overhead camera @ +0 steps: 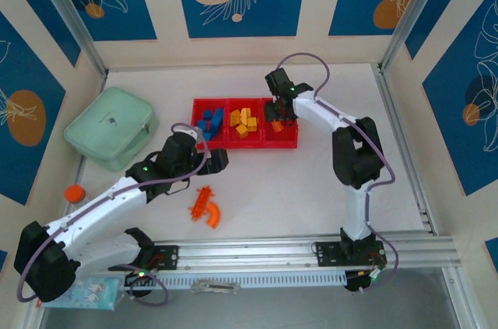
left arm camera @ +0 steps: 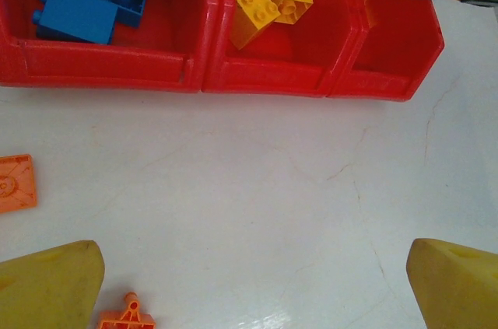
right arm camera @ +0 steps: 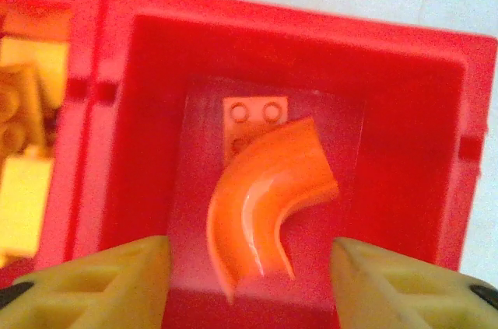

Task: Sort the legos into containers by color
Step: Place the lego in the container.

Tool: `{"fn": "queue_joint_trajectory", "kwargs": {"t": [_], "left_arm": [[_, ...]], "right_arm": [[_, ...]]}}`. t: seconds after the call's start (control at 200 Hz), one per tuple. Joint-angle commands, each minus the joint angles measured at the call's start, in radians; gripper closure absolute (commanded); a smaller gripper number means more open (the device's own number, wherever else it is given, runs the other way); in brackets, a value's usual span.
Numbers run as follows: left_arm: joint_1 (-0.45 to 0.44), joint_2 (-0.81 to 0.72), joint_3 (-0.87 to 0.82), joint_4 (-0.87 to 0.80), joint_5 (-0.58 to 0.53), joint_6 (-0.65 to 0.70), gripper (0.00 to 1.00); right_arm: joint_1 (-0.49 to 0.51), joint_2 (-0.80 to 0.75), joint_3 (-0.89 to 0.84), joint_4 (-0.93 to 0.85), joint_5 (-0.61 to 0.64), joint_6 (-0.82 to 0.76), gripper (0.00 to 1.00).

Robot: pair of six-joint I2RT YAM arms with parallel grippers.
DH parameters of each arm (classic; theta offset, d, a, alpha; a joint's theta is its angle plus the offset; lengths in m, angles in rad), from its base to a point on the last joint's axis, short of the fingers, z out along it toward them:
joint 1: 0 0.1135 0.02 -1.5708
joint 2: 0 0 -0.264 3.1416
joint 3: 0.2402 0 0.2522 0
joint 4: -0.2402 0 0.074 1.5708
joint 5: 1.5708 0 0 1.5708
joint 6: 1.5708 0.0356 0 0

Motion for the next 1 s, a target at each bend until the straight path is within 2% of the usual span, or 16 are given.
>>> {"fn": "queue_joint_trajectory", "kwargs": {"t": [0.0, 0.26, 0.53, 0.66, 0.85, 0.99], "left_arm": [[0.015, -0.004, 0.031, 0.022, 0.004, 0.016, 0.01], [0.033, -0.098, 0.003, -0.047, -0.017, 0.013, 0.01], [0.049, -0.274, -0.065, -0.22, -0.055, -0.011, 0.01], [0.053, -0.368, -0.095, -0.307, -0.078, -0.035, 0.01], [0.055, -0.48, -0.116, -0.435, -0.13, -0.074, 0.01], [0.057, -0.547, -0.123, -0.508, -0.156, -0.103, 0.01]], "right_arm": [[-0.002, -0.006, 0.067, -0.032, 0.004, -0.021, 0.35], [0.096, -0.183, -0.101, -0.021, -0.054, 0.027, 0.29], [0.323, -0.317, -0.284, -0.048, -0.082, 0.1, 0.22], [0.426, -0.338, -0.353, -0.037, -0.123, 0.18, 0.2], [0.589, -0.312, -0.412, 0.007, -0.122, 0.27, 0.16], [0.663, -0.272, -0.418, 0.039, -0.132, 0.324, 0.13]]}}
